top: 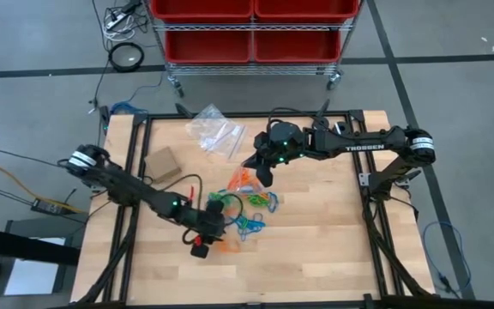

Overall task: Sort rubber bands
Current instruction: Put the orange rubber band into the transparent zip bag

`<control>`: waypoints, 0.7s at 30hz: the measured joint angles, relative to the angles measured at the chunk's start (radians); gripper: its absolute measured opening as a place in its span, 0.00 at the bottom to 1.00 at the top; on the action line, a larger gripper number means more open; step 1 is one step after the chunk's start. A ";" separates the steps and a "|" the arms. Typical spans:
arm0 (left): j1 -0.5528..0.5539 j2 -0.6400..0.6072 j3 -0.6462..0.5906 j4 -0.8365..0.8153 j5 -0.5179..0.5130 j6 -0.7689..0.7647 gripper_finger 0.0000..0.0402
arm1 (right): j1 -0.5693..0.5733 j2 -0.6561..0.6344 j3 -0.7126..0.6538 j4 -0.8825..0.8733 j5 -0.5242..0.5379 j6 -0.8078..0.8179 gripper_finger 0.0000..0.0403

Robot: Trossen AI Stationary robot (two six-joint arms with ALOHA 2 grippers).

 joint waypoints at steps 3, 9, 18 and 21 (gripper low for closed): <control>0.009 0.069 -0.001 0.050 0.000 -0.003 0.36 | 0.000 0.000 0.000 0.000 0.000 0.000 0.00; 0.022 0.187 0.010 0.163 0.006 -0.037 0.36 | 0.000 0.000 0.000 0.001 0.000 -0.003 0.00; 0.035 0.197 0.035 0.160 0.090 0.024 0.03 | 0.000 0.000 0.000 0.001 -0.001 -0.004 0.00; 0.034 0.175 0.035 0.134 0.067 0.053 0.01 | 0.000 0.000 0.000 0.000 -0.001 -0.005 0.00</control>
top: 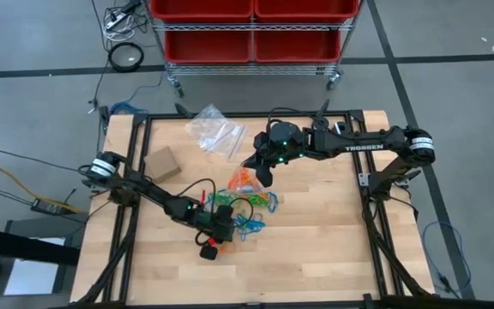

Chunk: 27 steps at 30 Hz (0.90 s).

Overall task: Sort rubber bands
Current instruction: Put the orange rubber band into the transparent zip bag

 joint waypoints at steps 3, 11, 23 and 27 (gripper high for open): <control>0.000 -0.051 -0.002 -0.029 -0.026 0.025 0.01 | 0.000 0.000 0.000 -0.003 0.000 -0.006 0.00; -0.002 -0.307 -0.001 0.068 -0.056 0.072 0.01 | 0.000 0.000 0.000 -0.001 0.000 -0.008 0.00; -0.016 -0.486 0.058 0.023 -0.374 0.363 0.00 | 0.005 0.003 0.000 0.001 0.023 0.034 0.00; 0.007 -0.471 0.132 -0.011 -0.482 0.529 0.00 | 0.008 0.004 0.000 -0.006 0.028 0.077 0.00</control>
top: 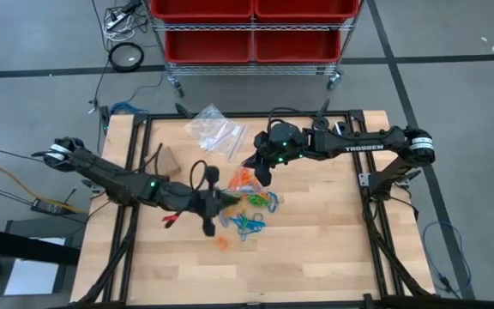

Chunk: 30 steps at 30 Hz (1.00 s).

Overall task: Sort rubber bands
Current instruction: Put the orange rubber band into the transparent zip bag

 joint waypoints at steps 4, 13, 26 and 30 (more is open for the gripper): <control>0.047 0.023 0.036 -0.018 -0.032 0.108 0.01 | 0.002 0.000 0.000 0.015 0.005 0.045 0.00; 0.095 0.105 0.041 0.076 -0.032 0.251 0.01 | 0.027 0.000 0.000 0.067 0.009 0.059 0.00; 0.105 0.148 0.096 0.107 0.041 0.318 0.01 | 0.032 0.001 0.000 0.100 0.027 0.066 0.00; 0.106 0.194 0.096 0.112 0.039 0.400 0.01 | 0.040 0.001 0.000 0.110 0.025 0.066 0.00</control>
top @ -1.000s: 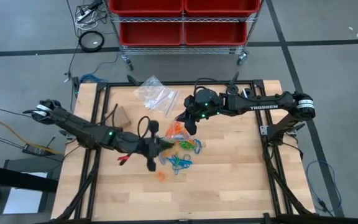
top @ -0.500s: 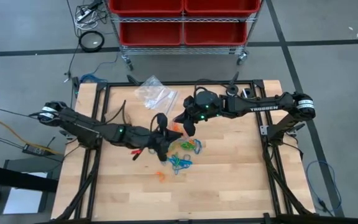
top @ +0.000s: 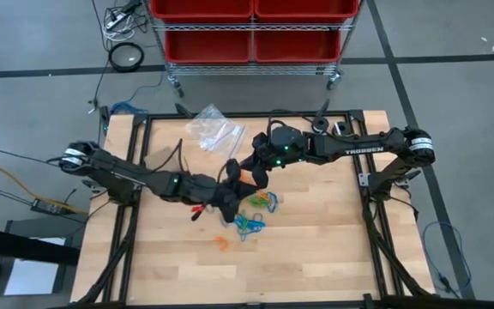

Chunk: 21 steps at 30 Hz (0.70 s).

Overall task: Sort rubber bands
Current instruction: Put the orange rubber band into the transparent zip bag

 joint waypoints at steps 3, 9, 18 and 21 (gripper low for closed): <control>-0.003 0.021 0.000 0.001 -0.026 0.039 0.01 | -0.001 0.000 0.000 -0.001 -0.006 0.000 0.00; -0.001 0.021 0.000 -0.010 -0.177 0.072 0.01 | -0.001 0.000 0.000 0.000 -0.019 -0.001 0.00; -0.015 0.021 0.000 -0.144 -0.280 0.089 0.01 | 0.003 0.000 0.000 0.000 -0.026 -0.001 0.00; -0.029 0.020 0.000 -0.166 -0.320 0.104 0.03 | 0.004 0.000 0.000 0.000 -0.026 0.000 0.00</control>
